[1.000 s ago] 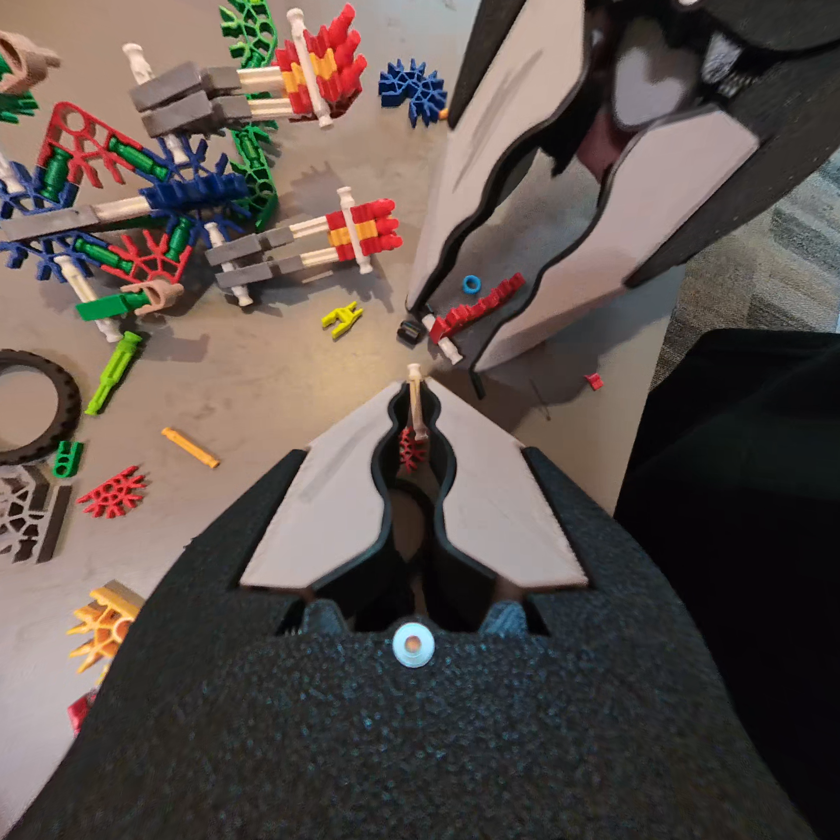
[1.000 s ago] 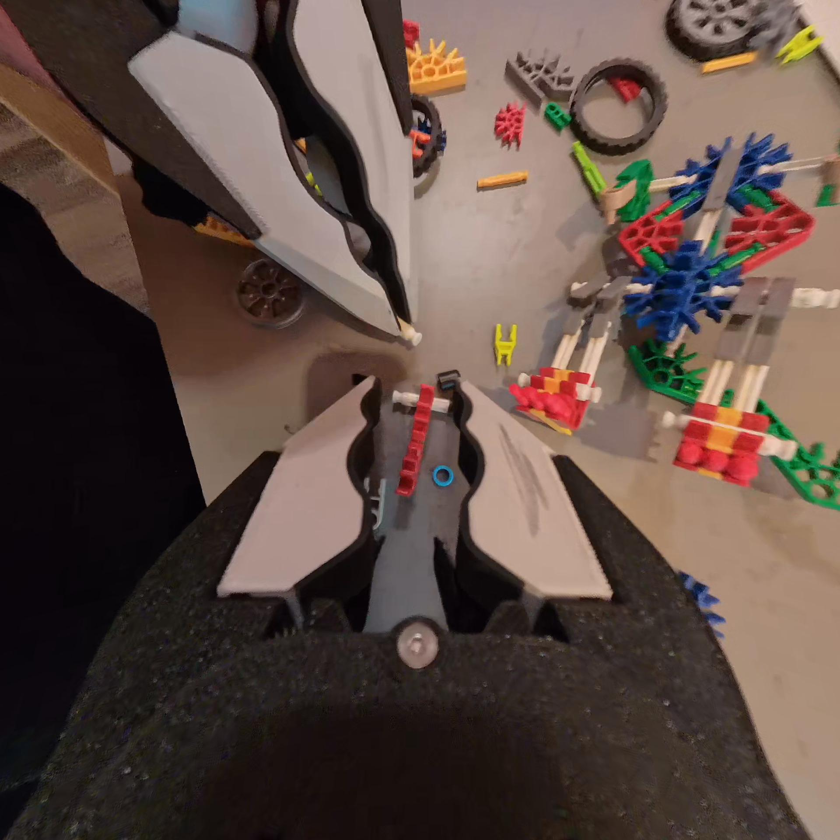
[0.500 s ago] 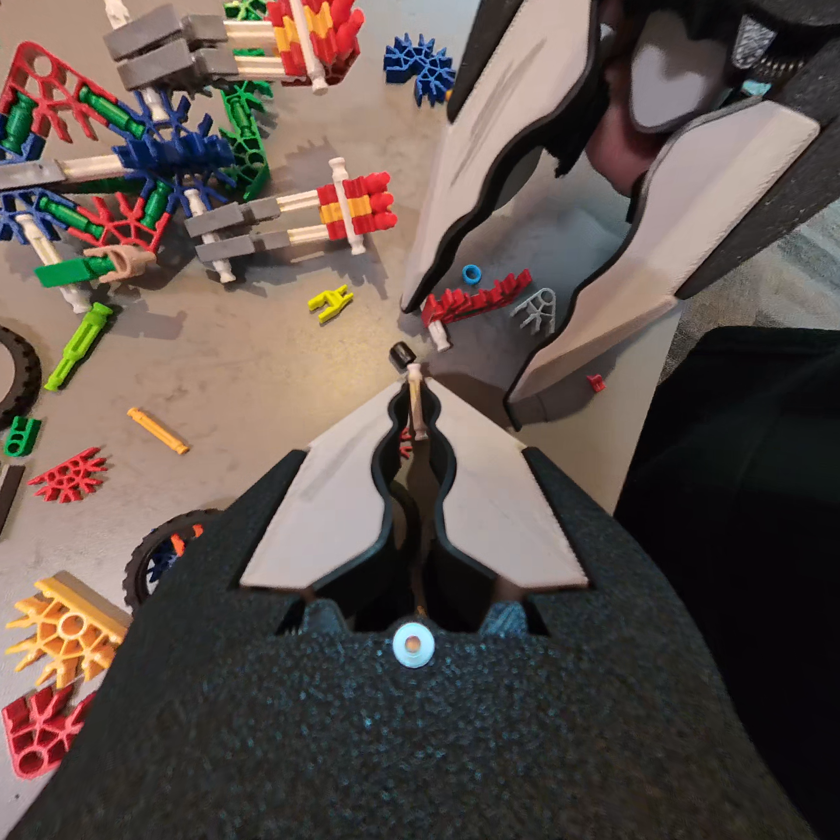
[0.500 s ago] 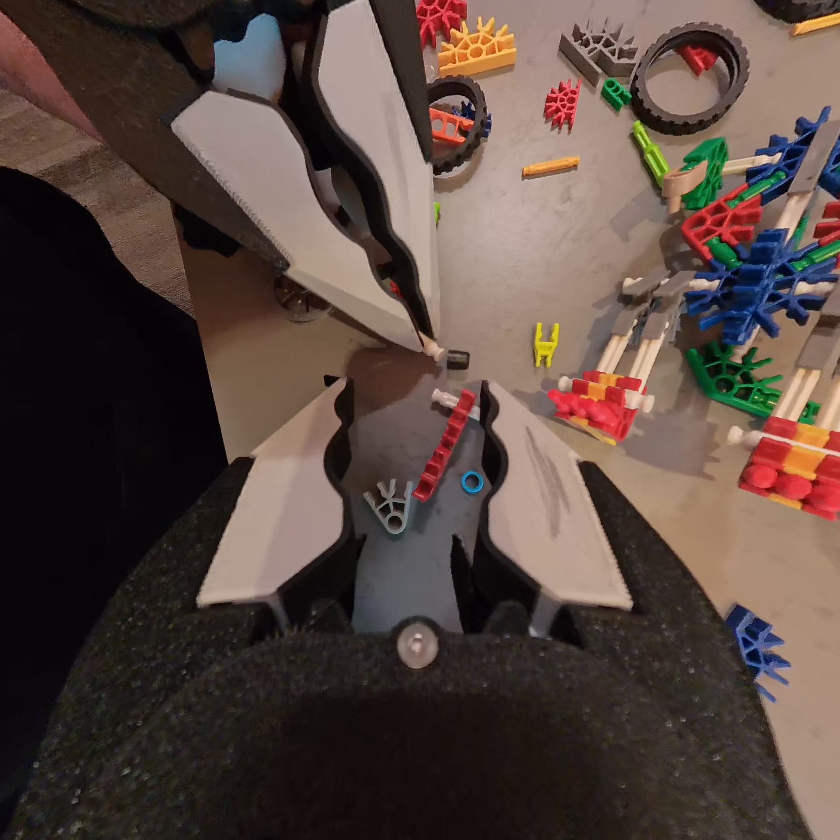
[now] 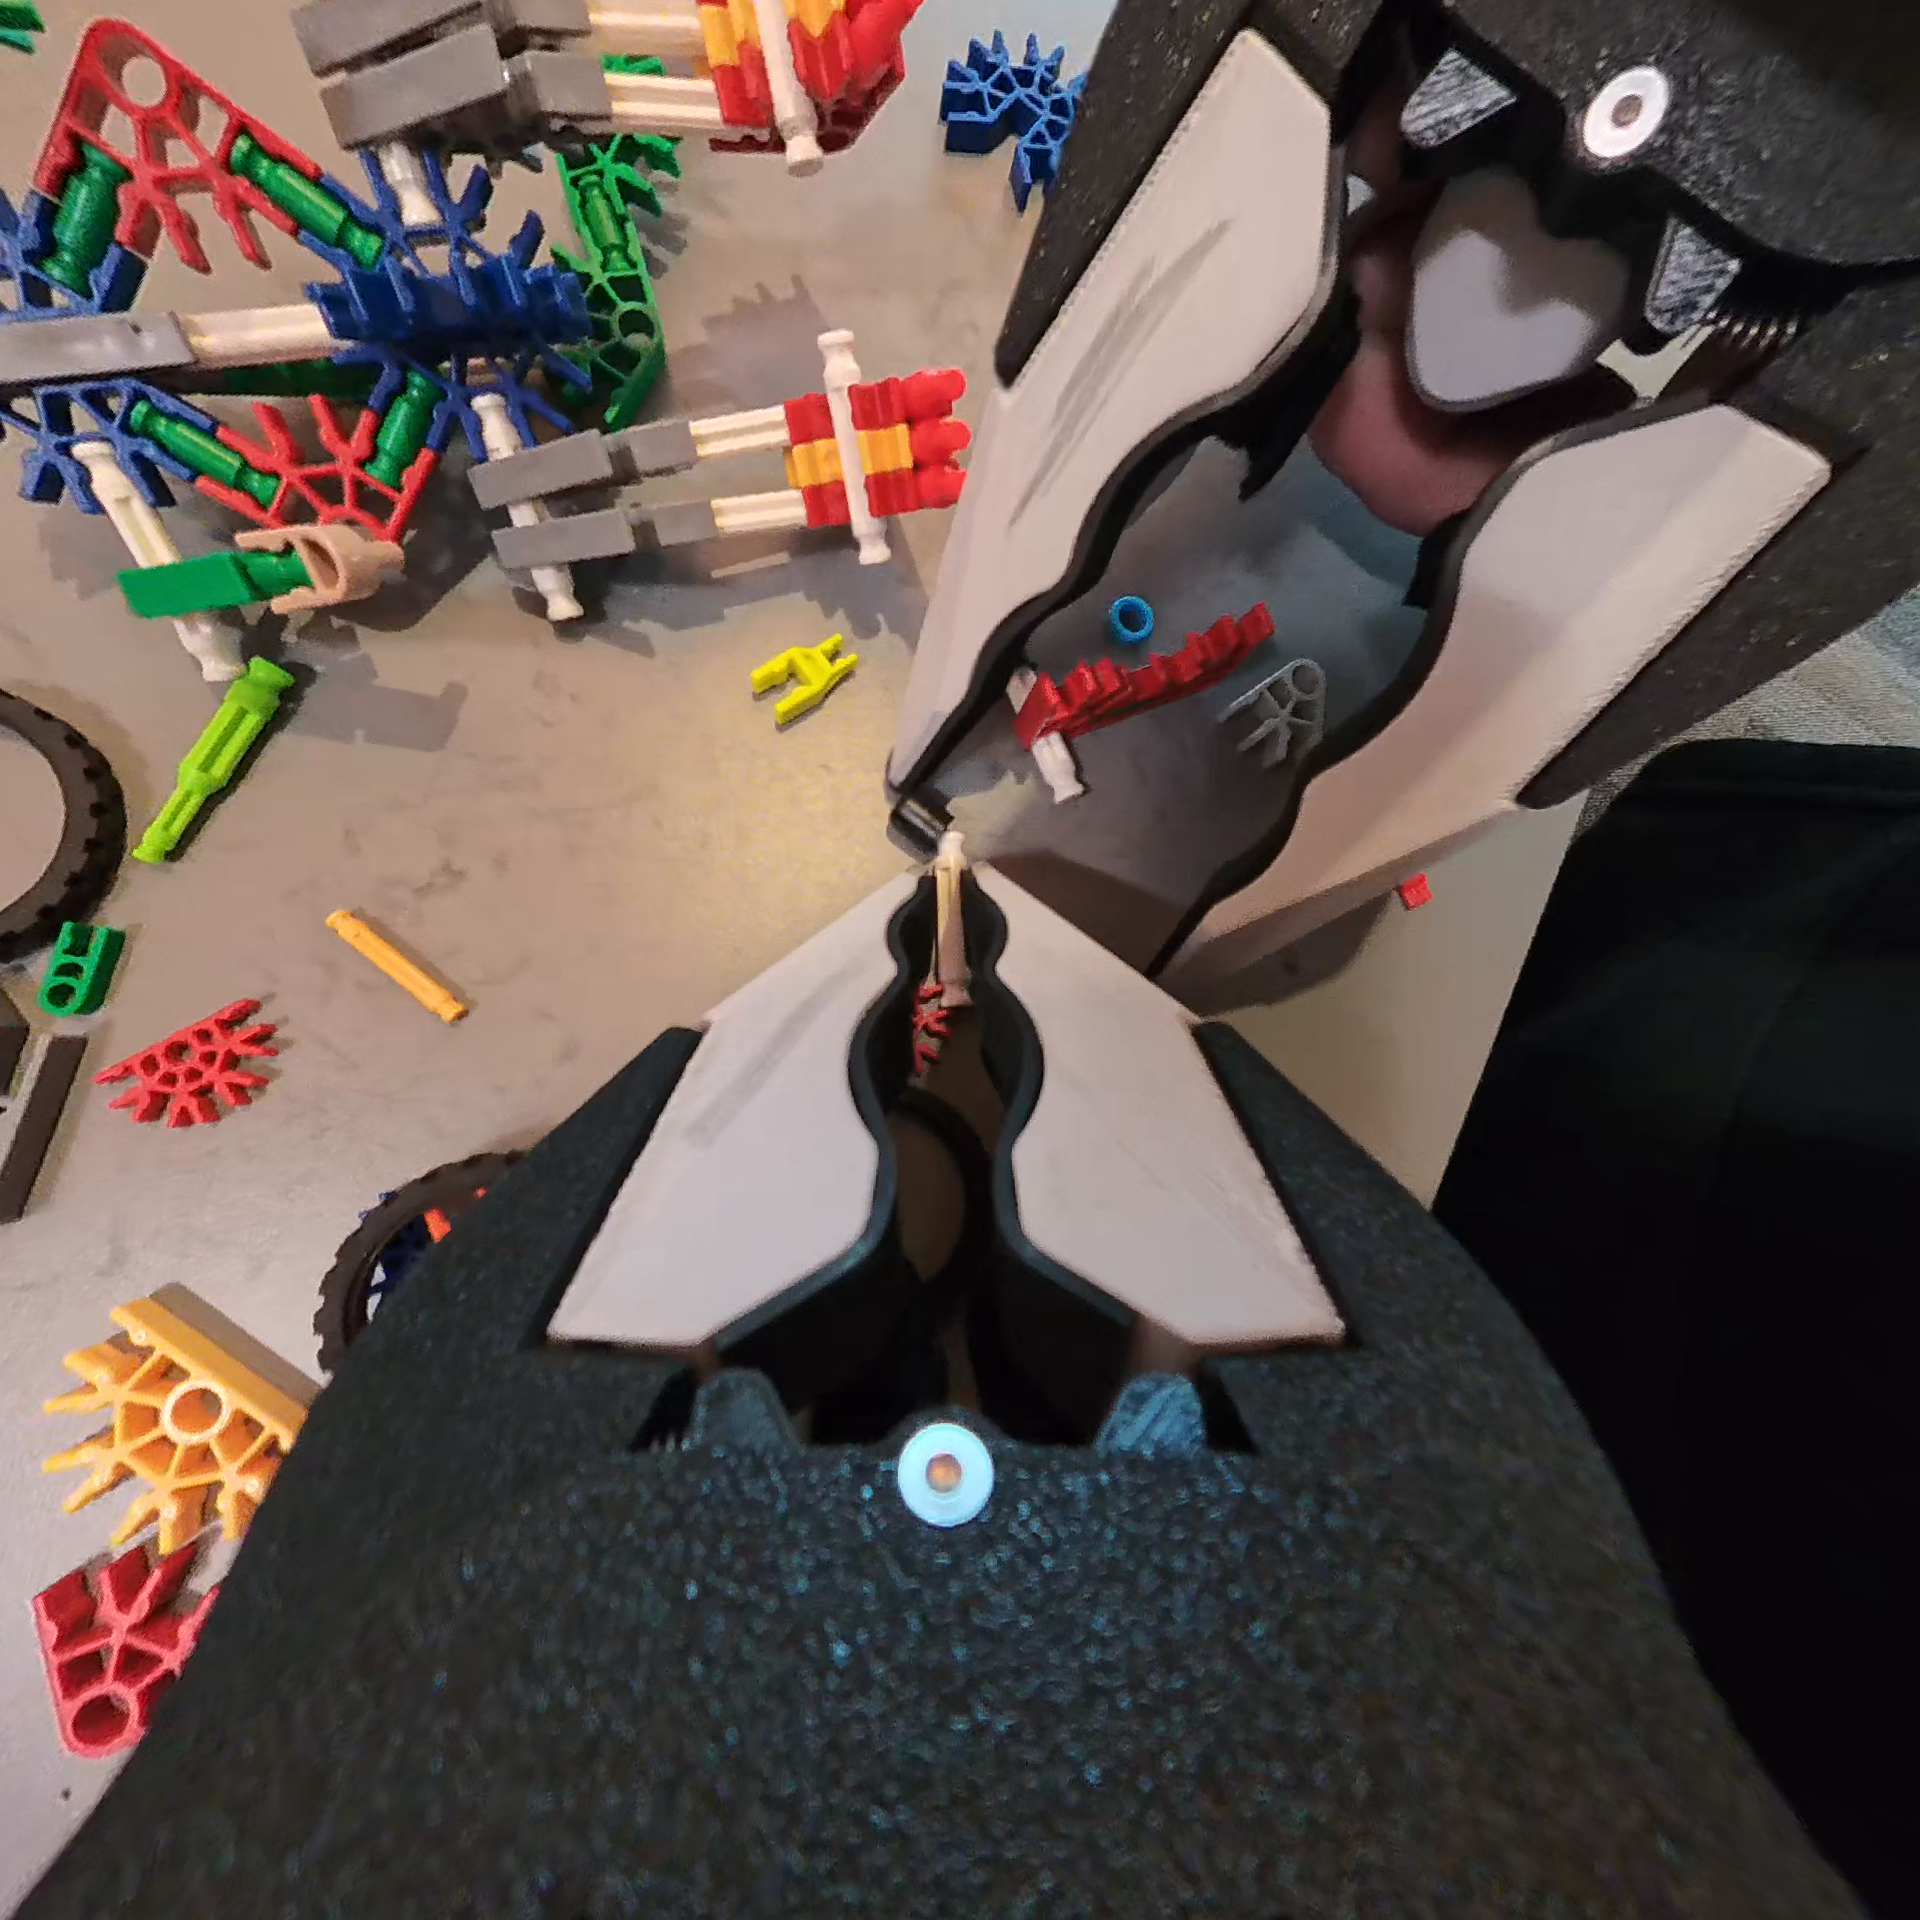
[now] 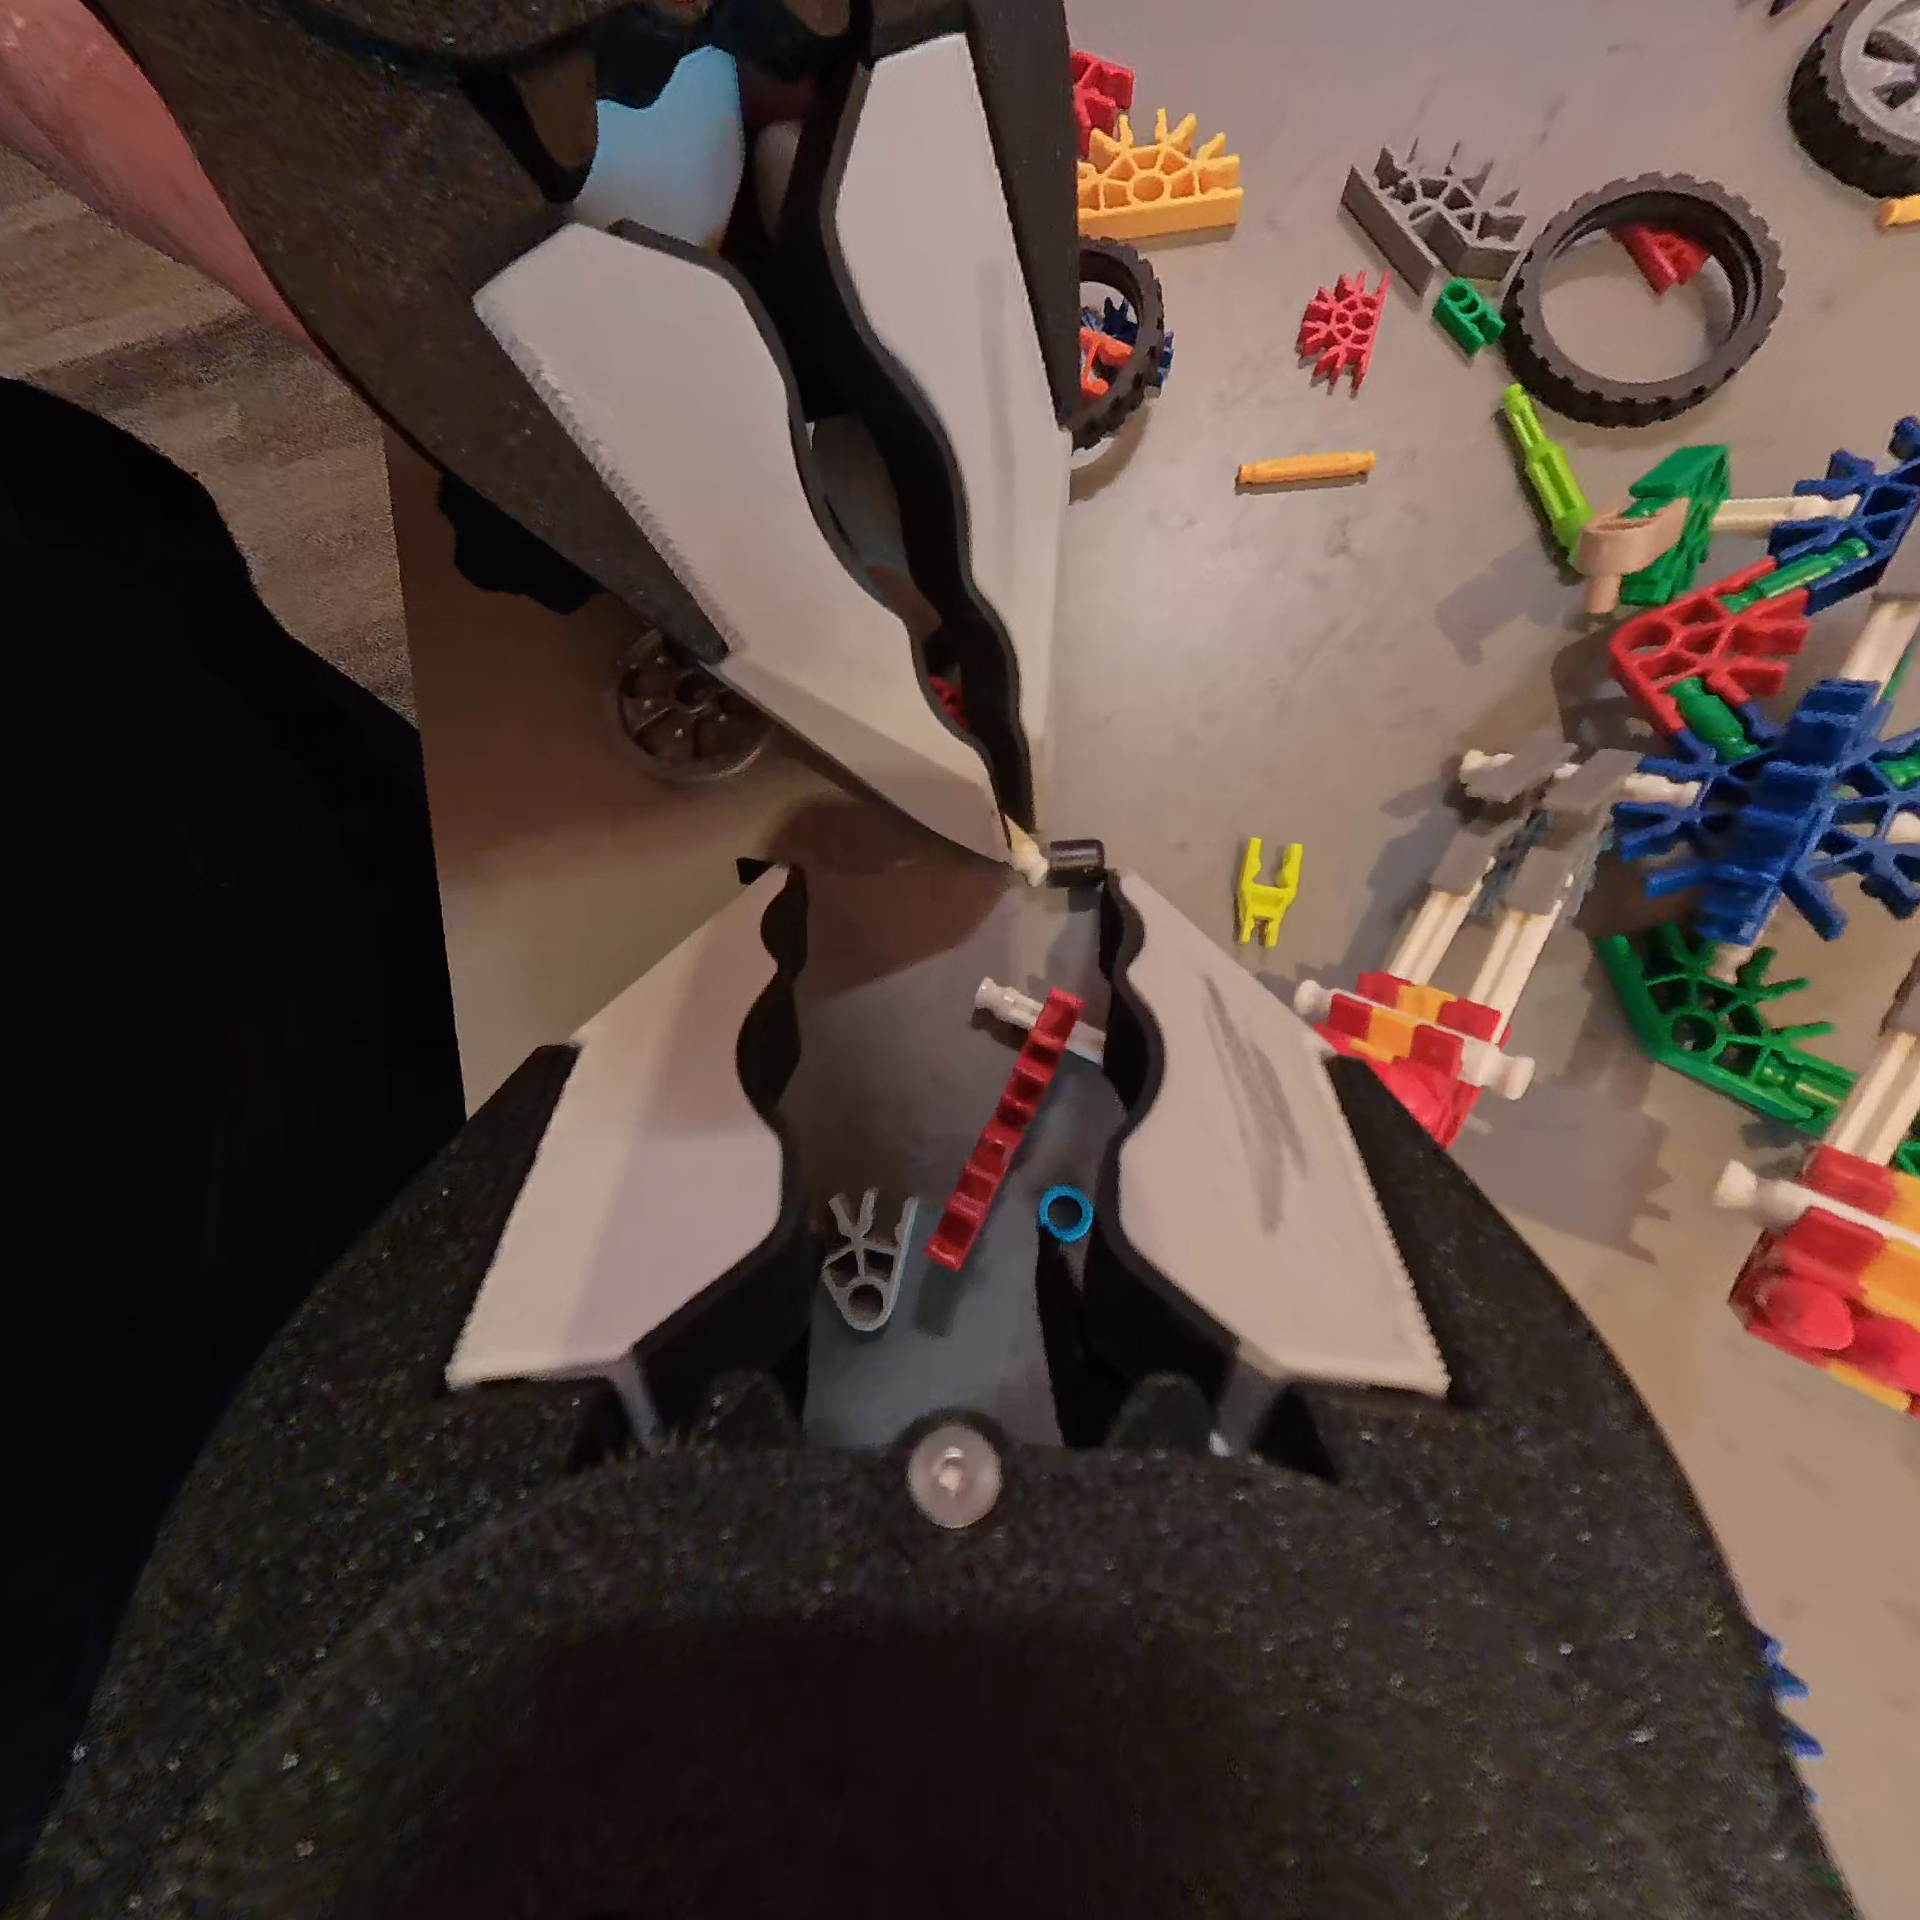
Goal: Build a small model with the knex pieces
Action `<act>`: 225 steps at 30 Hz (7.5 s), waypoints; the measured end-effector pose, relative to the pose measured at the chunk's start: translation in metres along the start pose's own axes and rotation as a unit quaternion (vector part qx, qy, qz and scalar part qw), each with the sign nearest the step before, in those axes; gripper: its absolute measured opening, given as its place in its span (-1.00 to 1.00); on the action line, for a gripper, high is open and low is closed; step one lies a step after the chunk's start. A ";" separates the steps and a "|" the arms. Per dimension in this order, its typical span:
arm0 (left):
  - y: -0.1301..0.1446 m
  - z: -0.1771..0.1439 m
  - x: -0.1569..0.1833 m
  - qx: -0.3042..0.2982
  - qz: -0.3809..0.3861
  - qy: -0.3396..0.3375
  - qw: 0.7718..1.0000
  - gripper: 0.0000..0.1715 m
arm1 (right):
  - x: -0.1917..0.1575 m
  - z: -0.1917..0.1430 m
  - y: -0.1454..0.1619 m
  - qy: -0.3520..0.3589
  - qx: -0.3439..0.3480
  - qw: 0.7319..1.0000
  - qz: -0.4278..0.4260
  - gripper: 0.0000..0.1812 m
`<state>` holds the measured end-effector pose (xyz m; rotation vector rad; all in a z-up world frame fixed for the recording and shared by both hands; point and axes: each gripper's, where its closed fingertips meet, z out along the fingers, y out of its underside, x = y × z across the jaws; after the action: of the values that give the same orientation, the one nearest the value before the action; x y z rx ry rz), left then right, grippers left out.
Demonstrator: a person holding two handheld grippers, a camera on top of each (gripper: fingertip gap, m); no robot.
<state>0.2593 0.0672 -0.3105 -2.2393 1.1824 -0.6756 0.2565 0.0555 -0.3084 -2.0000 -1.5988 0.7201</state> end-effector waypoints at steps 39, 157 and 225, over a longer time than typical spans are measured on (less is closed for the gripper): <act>0.004 -0.005 -0.009 0.006 0.041 -0.009 0.999 -0.96 | 0.003 -0.001 0.000 -0.008 0.001 1.000 0.025 -0.44; -0.032 -0.035 0.015 0.120 0.198 -0.009 0.973 -0.98 | 0.009 -0.045 -0.024 -0.012 0.138 0.979 0.147 -0.82; -0.092 -0.089 0.009 0.381 -0.185 0.187 0.886 -1.00 | 0.026 -0.093 -0.083 -0.104 0.411 0.829 0.364 -0.91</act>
<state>0.2621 0.0859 -0.1838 -1.6781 0.4697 -1.4793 0.2620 0.0944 -0.1871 -1.8009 -0.3517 1.6138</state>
